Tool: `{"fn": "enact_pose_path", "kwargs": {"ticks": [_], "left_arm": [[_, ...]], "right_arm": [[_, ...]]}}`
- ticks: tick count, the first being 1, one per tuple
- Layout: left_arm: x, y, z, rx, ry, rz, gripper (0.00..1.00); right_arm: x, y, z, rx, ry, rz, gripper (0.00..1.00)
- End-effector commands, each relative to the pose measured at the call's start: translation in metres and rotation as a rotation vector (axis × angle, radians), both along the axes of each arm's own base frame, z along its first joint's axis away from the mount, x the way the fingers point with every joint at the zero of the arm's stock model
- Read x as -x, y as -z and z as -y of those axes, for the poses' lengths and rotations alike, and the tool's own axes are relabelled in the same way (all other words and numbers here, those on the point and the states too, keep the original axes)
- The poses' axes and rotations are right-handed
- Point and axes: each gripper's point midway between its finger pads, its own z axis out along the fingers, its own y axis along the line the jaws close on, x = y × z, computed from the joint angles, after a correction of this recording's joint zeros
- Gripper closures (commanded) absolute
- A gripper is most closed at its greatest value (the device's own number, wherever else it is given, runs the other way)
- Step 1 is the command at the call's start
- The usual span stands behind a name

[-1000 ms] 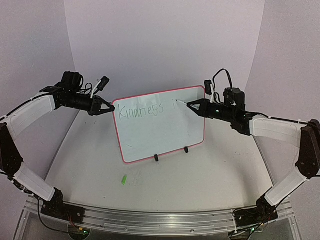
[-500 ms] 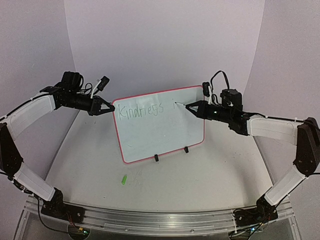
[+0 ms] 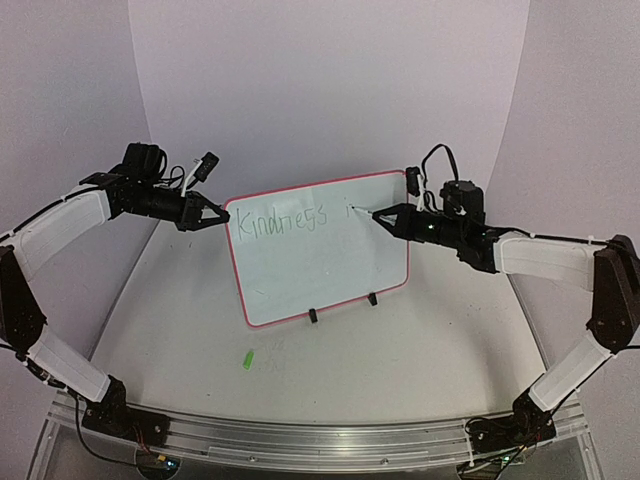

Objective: Write a sentence on the whiteboard

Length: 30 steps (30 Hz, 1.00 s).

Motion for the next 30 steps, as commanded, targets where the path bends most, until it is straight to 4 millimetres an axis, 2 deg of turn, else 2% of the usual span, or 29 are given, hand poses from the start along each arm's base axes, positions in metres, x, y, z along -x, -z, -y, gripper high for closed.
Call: {"fn": "enact_pose_path", "kwargs": {"ticks": [1, 5, 8, 20, 25, 30], "left_arm": [[0.005, -0.015, 0.003, 0.019, 0.028, 0.061, 1.00], [0.005, -0.015, 0.004, 0.020, 0.030, 0.060, 1.00], [0.006, -0.015, 0.004, 0.020, 0.031, 0.059, 1.00], [0.007, -0.016, 0.004, 0.018, 0.031, 0.065, 1.00], [0.007, -0.016, 0.004, 0.017, 0.030, 0.065, 1.00], [0.006, -0.016, 0.004, 0.017, 0.029, 0.064, 1.00]], "right_arm": [[0.002, 0.007, 0.008, 0.003, 0.027, -0.012, 1.00], [0.004, 0.013, 0.008, 0.006, 0.022, -0.026, 1.00], [0.003, 0.008, 0.007, 0.002, 0.024, -0.016, 1.00], [-0.004, -0.037, 0.007, -0.060, 0.042, 0.083, 1.00], [-0.006, -0.042, 0.006, -0.069, 0.042, 0.094, 1.00], [-0.009, -0.038, 0.006, -0.064, 0.047, 0.086, 1.00]]}}
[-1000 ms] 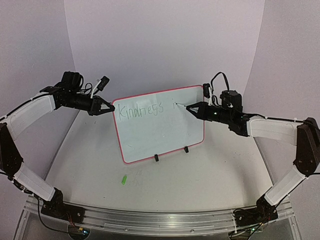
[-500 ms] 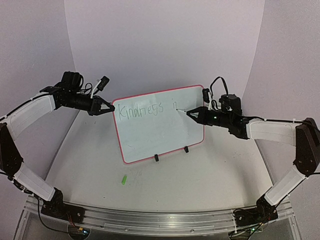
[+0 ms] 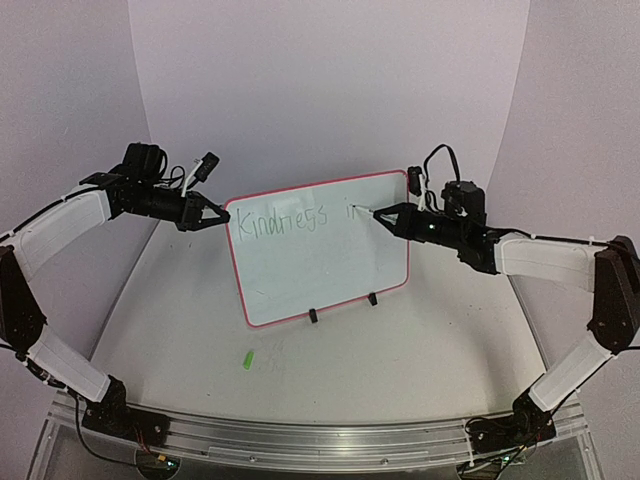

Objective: Write a sentence on the whiteboard

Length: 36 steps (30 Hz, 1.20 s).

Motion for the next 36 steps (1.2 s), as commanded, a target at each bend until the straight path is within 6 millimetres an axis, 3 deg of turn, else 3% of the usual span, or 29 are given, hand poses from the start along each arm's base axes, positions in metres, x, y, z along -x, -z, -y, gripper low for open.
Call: {"fn": "enact_pose_path", "kwargs": {"ticks": [1, 12, 29, 36], "left_arm": [[0.006, -0.016, 0.003, 0.017, 0.028, 0.065, 1.00], [0.006, -0.016, 0.003, 0.017, 0.028, 0.066, 1.00], [0.007, -0.018, 0.003, 0.018, 0.029, 0.069, 1.00], [0.007, -0.018, 0.004, 0.019, 0.030, 0.069, 1.00]], "right_arm": [[-0.009, -0.036, 0.004, -0.047, 0.039, 0.085, 1.00], [-0.009, -0.036, 0.017, -0.037, 0.101, 0.092, 1.00], [-0.001, 0.011, 0.020, 0.007, 0.102, -0.018, 1.00], [-0.001, 0.005, 0.021, 0.009, 0.105, -0.001, 1.00]]}}
